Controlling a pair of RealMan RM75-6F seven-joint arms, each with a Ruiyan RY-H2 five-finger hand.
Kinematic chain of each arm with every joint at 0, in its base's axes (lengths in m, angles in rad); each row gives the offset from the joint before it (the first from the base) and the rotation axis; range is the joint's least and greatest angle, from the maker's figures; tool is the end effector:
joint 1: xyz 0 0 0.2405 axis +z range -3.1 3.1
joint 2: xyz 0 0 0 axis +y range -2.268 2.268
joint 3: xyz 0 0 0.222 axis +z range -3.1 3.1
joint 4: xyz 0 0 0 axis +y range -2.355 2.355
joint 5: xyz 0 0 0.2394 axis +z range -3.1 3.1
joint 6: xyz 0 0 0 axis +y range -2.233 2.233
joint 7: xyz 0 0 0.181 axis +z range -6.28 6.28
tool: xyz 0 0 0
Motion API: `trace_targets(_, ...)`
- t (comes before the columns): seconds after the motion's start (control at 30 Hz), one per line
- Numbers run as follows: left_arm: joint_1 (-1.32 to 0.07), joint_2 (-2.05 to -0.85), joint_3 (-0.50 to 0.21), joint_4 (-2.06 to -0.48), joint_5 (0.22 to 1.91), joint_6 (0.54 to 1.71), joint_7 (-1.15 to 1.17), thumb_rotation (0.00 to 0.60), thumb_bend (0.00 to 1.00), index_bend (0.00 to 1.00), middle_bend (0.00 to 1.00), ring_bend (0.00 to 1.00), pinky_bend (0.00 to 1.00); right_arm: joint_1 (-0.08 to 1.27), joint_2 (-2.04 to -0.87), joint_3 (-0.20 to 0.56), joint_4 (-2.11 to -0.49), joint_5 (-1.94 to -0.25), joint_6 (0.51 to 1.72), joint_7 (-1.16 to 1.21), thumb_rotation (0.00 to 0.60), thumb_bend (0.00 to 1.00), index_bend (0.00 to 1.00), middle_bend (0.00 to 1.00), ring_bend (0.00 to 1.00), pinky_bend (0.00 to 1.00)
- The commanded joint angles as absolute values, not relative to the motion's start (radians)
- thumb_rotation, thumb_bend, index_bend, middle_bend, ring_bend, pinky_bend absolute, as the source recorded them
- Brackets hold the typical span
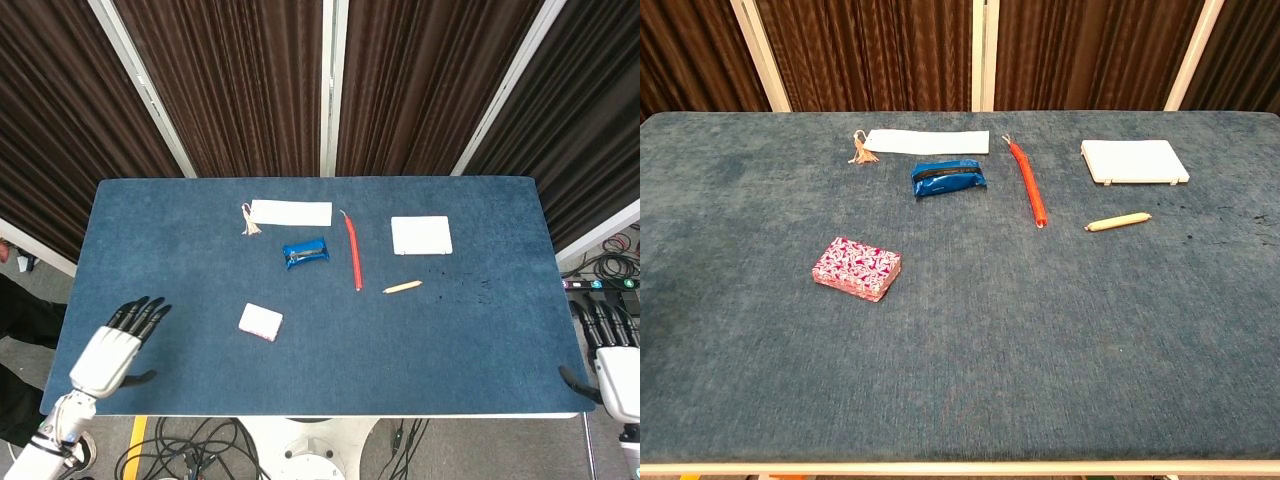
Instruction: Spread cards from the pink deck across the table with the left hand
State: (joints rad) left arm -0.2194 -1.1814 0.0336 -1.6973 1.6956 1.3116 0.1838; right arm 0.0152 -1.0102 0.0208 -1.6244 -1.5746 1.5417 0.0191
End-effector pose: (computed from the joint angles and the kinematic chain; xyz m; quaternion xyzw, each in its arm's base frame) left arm -0.2188 0.2169 0.0379 -0.7356 -0.3364 -0.3733 0.4544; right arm -0.3013 -0.1906 0.1475 0.6117 -0.3614 0.3673 0.6002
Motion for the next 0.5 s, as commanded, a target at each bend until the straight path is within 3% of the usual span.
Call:
trace_targets(0.03, -0.257, -1.204, 0.020, -1.699, 1.694, 1.271, 0.191, 0.600, 0.00, 0.07, 0.04, 0.00, 0.17, 0.015, -1.000, 0.026, -1.639, -1.585, 1.556, 0.021, 0.600, 0.10, 0.00, 0.00, 0.00, 0.00)
trace_targets(0.5, -0.449, -1.280, -0.035, -1.597, 1.664, 1.058, 0.168, 0.600, 0.02, 0.09, 0.11, 0.04, 0.22, 0.014, -0.981, 0.029, -1.639, -1.577, 1.553, 0.047, 0.600, 0.10, 0.00, 0.00, 0.00, 0.00)
